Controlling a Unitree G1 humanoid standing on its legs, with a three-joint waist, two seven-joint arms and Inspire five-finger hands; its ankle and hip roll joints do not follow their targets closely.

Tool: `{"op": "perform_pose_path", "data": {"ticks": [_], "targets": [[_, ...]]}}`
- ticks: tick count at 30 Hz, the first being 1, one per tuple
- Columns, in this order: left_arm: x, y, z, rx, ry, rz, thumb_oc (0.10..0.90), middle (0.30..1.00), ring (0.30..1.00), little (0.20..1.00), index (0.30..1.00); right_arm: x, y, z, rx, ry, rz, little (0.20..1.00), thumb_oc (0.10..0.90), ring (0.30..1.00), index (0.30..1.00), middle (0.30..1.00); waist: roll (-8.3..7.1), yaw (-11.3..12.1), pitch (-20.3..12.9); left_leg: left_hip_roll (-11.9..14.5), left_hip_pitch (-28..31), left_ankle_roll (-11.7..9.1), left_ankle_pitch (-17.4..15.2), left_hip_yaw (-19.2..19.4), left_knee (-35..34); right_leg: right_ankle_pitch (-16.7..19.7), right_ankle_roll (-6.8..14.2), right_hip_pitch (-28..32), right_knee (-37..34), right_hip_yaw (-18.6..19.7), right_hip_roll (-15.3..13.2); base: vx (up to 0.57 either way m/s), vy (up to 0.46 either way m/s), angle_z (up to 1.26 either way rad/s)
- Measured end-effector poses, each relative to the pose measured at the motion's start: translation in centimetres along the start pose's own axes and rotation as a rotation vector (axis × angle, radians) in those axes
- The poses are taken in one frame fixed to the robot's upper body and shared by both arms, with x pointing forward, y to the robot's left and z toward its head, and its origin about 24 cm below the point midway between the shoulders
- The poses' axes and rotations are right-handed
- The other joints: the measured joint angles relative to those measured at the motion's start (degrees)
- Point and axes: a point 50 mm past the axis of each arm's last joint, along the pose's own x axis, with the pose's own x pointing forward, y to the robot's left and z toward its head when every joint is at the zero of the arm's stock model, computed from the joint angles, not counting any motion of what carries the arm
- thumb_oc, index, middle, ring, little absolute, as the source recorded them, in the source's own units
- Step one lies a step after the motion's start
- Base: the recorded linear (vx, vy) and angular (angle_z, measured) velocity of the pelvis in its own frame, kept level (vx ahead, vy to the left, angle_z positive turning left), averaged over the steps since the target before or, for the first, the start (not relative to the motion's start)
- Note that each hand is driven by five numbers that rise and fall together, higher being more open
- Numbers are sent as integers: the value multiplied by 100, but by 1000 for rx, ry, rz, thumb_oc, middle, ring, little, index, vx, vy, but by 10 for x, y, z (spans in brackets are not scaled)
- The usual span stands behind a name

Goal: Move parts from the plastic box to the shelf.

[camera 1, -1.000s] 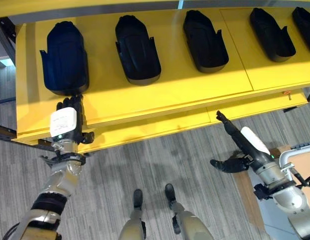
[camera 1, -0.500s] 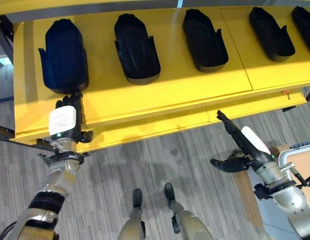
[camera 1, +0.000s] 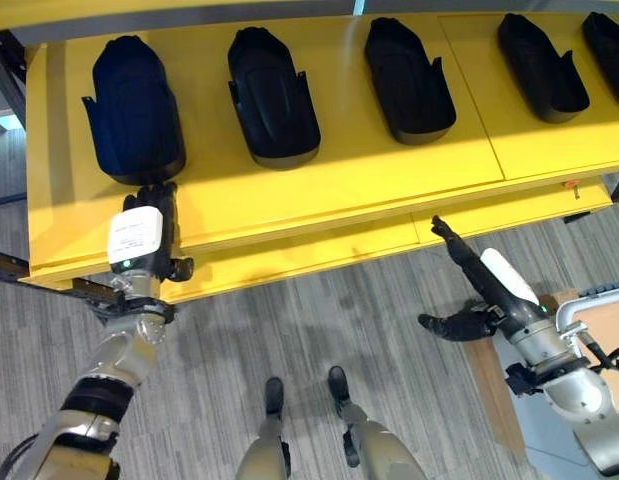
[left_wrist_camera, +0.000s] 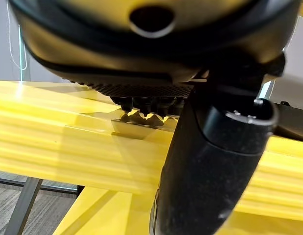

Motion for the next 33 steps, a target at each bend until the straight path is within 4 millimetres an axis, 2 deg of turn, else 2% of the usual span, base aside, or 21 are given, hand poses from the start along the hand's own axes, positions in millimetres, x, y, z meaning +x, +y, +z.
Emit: {"op": "perform_pose_path", "data": {"ticks": [16, 24, 33], "targets": [[-2, -1, 2, -6, -15, -4, 900, 1000, 1000, 1000, 1000, 0, 1, 0, 1, -1, 3, 1000, 900, 1000, 1000, 1000, 0, 2, 0, 1, 1, 0, 0, 4, 0, 0, 0, -1, 0, 2, 1, 0, 0, 0], [-19, -4, 3, -34, -47, -16, 900, 1000, 1000, 1000, 1000, 0, 2, 0, 3, -1, 6, 1000, 900, 1000, 1000, 1000, 1, 8, 0, 0, 7, 0, 2, 3, 1, 0, 0, 6, 0, 2, 0, 0, 0, 0], [-41, -12, 17, -109, -118, -75, 900, 1000, 1000, 1000, 1000, 4, 2, 3, 6, -20, 3, 1000, 900, 1000, 1000, 1000, 12, 171, 5, -2, 96, -5, 5, -8, 1, -6, 4, 101, 0, -3, -2, 0, 0, 0]]}}
